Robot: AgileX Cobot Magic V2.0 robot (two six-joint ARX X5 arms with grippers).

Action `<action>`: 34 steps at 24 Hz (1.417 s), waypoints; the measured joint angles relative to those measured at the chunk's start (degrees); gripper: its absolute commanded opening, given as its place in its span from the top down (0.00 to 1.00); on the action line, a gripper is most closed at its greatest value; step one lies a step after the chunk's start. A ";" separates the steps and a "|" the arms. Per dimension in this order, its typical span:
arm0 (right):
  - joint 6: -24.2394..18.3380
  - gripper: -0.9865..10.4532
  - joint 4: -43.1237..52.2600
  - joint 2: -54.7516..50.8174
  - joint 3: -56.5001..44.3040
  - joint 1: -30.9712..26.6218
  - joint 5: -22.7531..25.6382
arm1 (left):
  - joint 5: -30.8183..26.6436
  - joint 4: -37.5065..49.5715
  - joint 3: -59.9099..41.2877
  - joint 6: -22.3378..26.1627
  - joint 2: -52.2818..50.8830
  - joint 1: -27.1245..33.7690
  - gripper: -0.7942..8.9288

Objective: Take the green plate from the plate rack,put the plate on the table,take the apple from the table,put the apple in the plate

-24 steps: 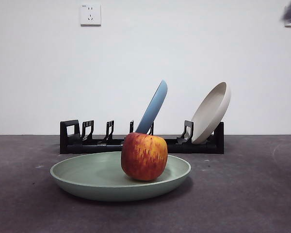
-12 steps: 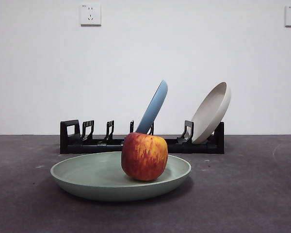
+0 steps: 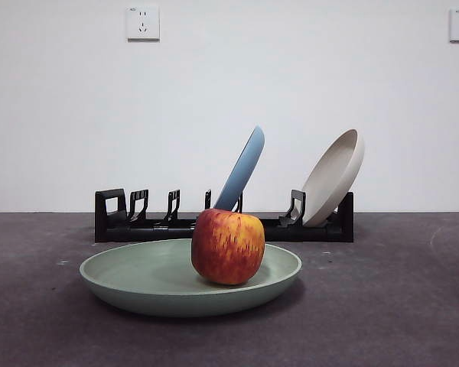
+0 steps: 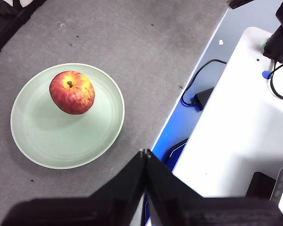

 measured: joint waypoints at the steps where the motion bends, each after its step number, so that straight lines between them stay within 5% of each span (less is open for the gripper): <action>1: 0.00 0.91 0.02 0.00 0.00 0.00 0.02 | 0.00 0.00 0.00 0.02 0.00 0.00 0.92; 14: 0.00 0.91 0.02 0.00 0.00 0.00 0.02 | -1.68 1.44 0.00 0.15 0.00 0.00 0.92; 18: 0.00 0.91 0.02 0.00 0.00 0.00 0.02 | -8.00 7.58 -0.07 4.55 -0.55 2.51 0.92; 21: 0.00 0.91 0.02 0.00 0.00 0.00 0.00 | -9.84 18.99 -0.07 10.36 -2.40 9.22 0.92; 25: 0.00 0.91 0.02 0.02 0.00 0.00 0.02 | -2.38 31.65 -0.07 15.45 -6.16 22.36 0.92; 29: 0.00 0.91 0.00 -0.04 0.00 0.00 0.02 | 4.76 35.15 -0.07 16.76 -9.25 35.85 0.92; 34: 0.00 0.91 0.02 -0.04 0.00 0.00 0.02 | 6.03 39.17 -4.81 17.22 -14.82 48.87 0.92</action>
